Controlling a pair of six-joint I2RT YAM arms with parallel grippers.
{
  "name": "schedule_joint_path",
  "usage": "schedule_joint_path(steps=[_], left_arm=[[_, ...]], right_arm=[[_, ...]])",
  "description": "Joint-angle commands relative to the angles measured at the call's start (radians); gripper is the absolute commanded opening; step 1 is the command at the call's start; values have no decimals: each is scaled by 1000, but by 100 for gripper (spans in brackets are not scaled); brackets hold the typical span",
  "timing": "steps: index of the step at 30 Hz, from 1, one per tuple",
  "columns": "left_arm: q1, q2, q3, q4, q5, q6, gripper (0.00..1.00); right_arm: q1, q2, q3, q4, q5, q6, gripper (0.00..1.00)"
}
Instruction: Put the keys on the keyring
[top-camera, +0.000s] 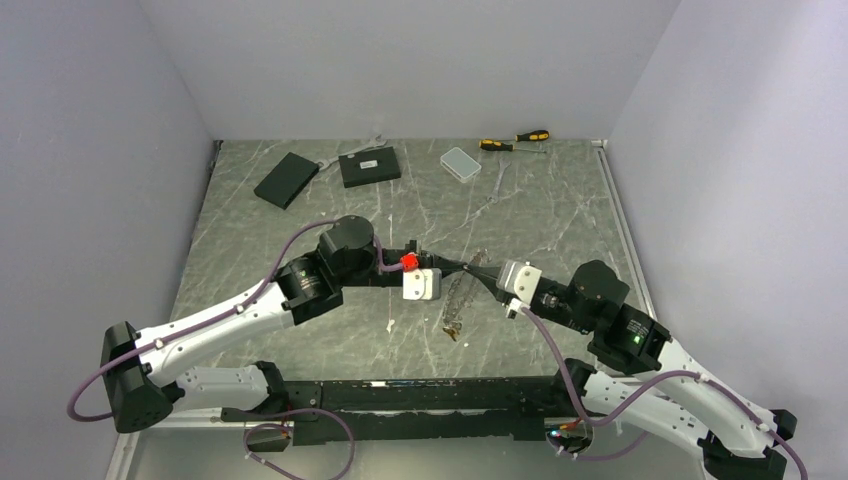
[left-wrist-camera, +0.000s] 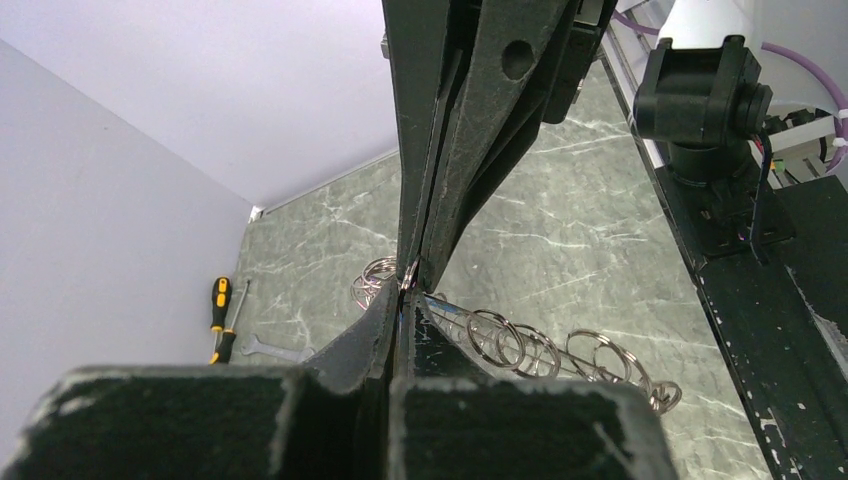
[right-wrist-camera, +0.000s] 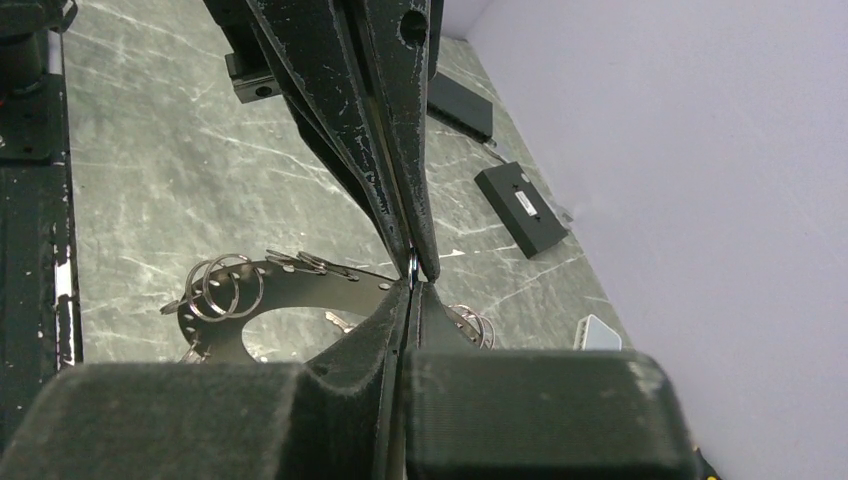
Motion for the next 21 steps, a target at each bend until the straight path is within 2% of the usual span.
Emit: schedule_joint_path(steps=[1, 5, 6, 10, 12, 14, 16, 21], left_arm=[[-6, -36, -4, 91, 36, -25, 0], [-6, -42, -6, 84, 21, -30, 0], [-6, -46, -8, 84, 18, -33, 6], [-6, -72, -27, 72, 3, -37, 48], [-6, -89, -43, 59, -23, -40, 61], [-6, -102, -57, 39, -49, -42, 69], [-6, -113, -71, 4, -75, -54, 72], [-6, -137, -158, 32, -184, -183, 87]], right_arm=[[5, 8, 32, 50, 16, -17, 0], [5, 16, 45, 42, 16, -33, 0], [5, 20, 51, 34, 16, -39, 0], [5, 33, 71, -10, 24, -67, 0], [5, 35, 78, -28, 32, -79, 0], [5, 35, 82, -45, 39, -90, 0], [5, 35, 87, -63, 51, -102, 0], [5, 36, 100, -114, 90, -123, 0]])
